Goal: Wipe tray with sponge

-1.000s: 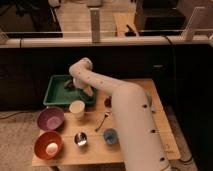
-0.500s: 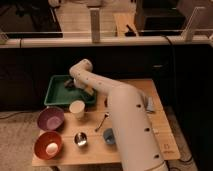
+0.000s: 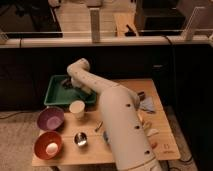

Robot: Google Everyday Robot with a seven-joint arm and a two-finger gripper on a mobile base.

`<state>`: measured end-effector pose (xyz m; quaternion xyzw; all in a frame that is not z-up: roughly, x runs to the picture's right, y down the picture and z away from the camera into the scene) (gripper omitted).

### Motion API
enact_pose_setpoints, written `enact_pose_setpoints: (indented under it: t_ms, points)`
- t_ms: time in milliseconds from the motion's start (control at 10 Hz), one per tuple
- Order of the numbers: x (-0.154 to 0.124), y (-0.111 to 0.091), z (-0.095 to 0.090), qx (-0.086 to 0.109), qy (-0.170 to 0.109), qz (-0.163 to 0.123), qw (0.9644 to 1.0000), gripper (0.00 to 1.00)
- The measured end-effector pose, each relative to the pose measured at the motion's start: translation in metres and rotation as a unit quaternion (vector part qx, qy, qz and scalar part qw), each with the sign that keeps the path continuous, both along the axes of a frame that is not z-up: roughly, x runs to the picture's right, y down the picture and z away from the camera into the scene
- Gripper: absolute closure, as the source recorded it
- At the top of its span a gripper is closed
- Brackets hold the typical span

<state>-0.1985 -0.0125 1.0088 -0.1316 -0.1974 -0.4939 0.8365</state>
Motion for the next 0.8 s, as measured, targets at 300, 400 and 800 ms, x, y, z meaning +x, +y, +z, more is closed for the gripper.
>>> enact_pose_setpoints:
  t_ms: [300,400,800]
  points:
    - [-0.03,0.013,-0.01,-0.01,-0.028,-0.014,0.9995,1.0]
    - [-0.033,0.018,-0.015,-0.01,-0.034,-0.021,0.9992,1.0]
    - [-0.024,0.026,-0.031,-0.011,-0.037,-0.025,0.9989,1.0]
